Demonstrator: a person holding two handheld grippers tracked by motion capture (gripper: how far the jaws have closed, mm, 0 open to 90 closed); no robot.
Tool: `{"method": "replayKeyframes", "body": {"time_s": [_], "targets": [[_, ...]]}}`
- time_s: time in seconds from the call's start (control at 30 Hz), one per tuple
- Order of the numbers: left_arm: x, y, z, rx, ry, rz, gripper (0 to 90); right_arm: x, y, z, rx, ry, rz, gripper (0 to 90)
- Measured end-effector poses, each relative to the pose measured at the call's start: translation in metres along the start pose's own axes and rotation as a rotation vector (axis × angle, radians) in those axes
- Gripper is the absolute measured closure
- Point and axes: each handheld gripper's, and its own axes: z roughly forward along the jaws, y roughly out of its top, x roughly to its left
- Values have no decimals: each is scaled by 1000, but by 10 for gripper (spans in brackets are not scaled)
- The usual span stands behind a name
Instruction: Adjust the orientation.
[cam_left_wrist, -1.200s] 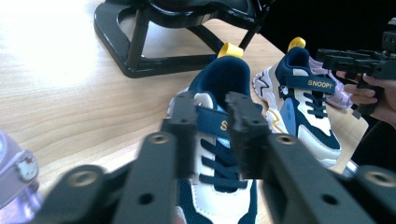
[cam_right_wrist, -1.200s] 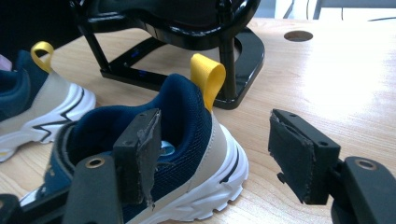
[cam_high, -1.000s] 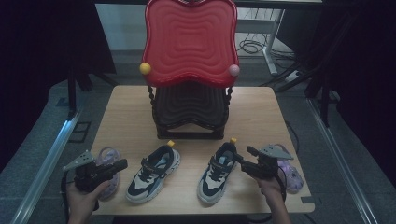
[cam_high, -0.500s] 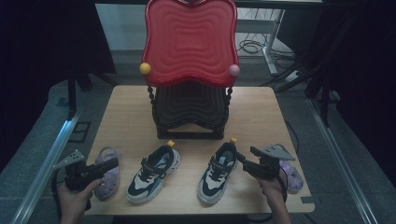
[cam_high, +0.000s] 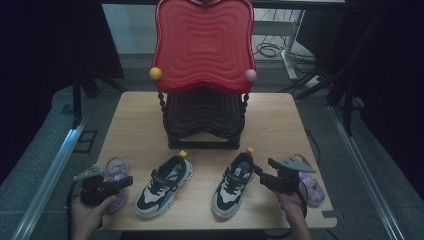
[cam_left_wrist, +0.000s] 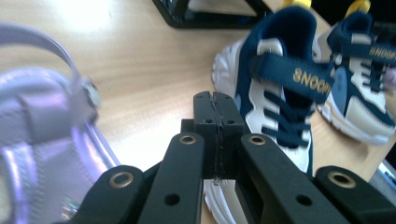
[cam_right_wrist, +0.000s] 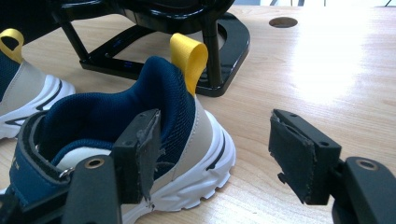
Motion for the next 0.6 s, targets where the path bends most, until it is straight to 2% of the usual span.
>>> {"method": "replayKeyframes", "body": {"time_s": [0.07,0.17,0.23,0.33,0.6], "targets": [[-1,-6,1,25,26,13,895,1,-1,1,3,2,1,352],[4,-13,-1,40,41,2,895,1,-2,1,5,1,-2,352],[5,-14,-2,44,47,-1,896,2,-2,1,6,0,-3,352],[4,-12,-5,51,69,17,896,1,-1,1,7,0,-3,352],[0,-15,2,104,103,44,897,-4,-1,-2,0,-12,12,352]]}}
